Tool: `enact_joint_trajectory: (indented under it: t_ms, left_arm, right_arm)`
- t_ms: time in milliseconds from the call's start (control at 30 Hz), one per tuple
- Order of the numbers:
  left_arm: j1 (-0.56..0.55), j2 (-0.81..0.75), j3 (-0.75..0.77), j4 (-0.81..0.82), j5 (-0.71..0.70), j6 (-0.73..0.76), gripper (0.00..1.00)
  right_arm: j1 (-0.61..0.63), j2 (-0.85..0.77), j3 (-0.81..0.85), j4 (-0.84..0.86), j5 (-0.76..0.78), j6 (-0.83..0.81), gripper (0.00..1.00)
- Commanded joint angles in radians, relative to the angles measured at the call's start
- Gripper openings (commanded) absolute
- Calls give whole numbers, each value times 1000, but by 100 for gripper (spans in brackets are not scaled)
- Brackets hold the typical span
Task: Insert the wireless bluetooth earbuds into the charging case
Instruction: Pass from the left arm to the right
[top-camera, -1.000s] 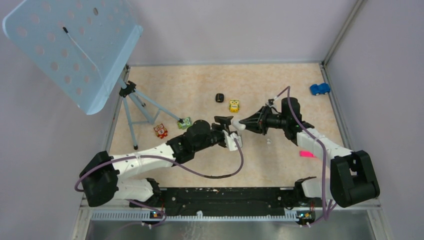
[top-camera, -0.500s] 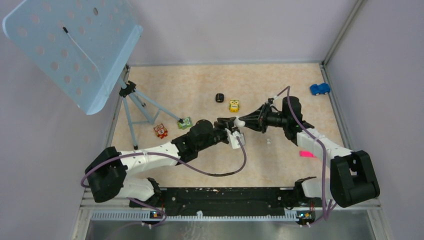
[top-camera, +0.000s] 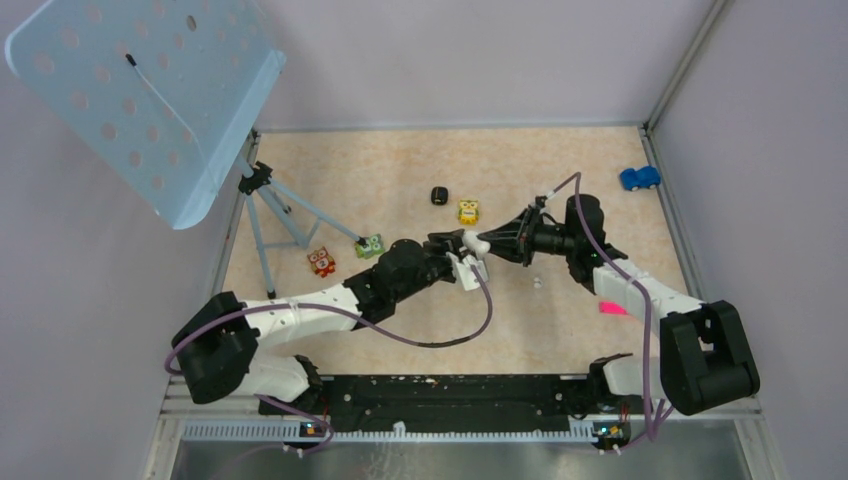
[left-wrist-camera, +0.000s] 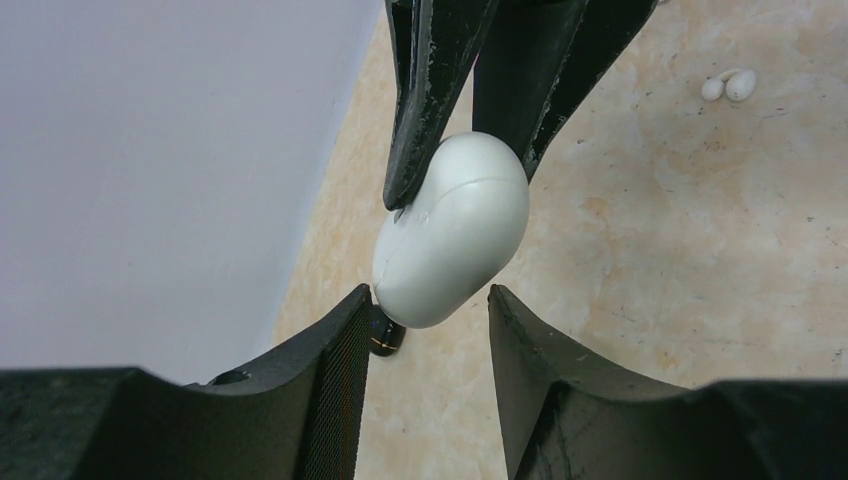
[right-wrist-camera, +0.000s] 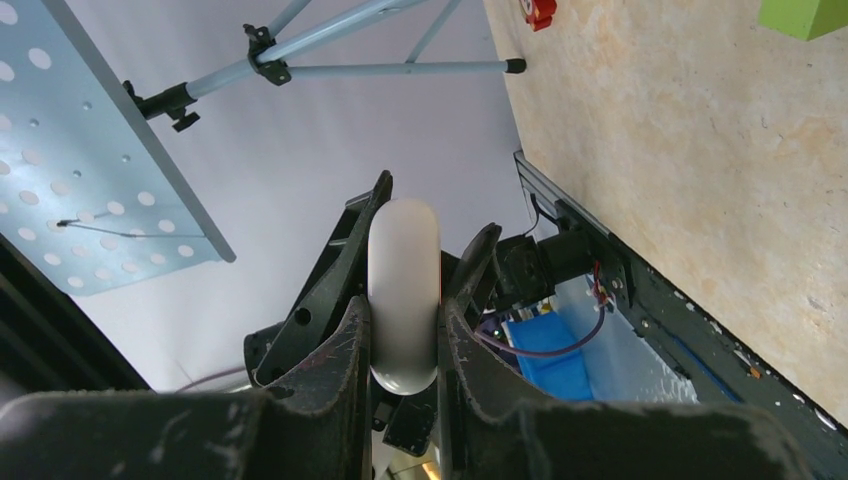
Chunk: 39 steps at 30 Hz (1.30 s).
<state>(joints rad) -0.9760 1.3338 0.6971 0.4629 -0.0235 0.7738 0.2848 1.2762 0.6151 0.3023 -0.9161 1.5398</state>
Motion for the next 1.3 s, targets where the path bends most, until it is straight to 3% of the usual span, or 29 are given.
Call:
enact_joint_trajectory:
  t_ms: [0,433,1000,1100,1200,1267]
  left_arm:
    - [4,-8,0,35,14,-22,52]
    - [4,29,51,37,59,-10,58]
    - [4,36,63,15,110,35,45]
    - [4,39,70,8,120,43,32]
    - [3,40,77,1,126,43,7]
    - [3,41,82,-11,130,40,0]
  right_arm:
    - [0,-15,9,53,-16,20,0]
    - [0,-9,0,62,-16,20,0]
    - [0,-19,-3,38,-16,13,0]
    - [-1,-22,-3,39,-13,14,0]
    - [0,-21,-11,73,-18,32,0]
    - [-1,-21,-23,115,-18,55,12]
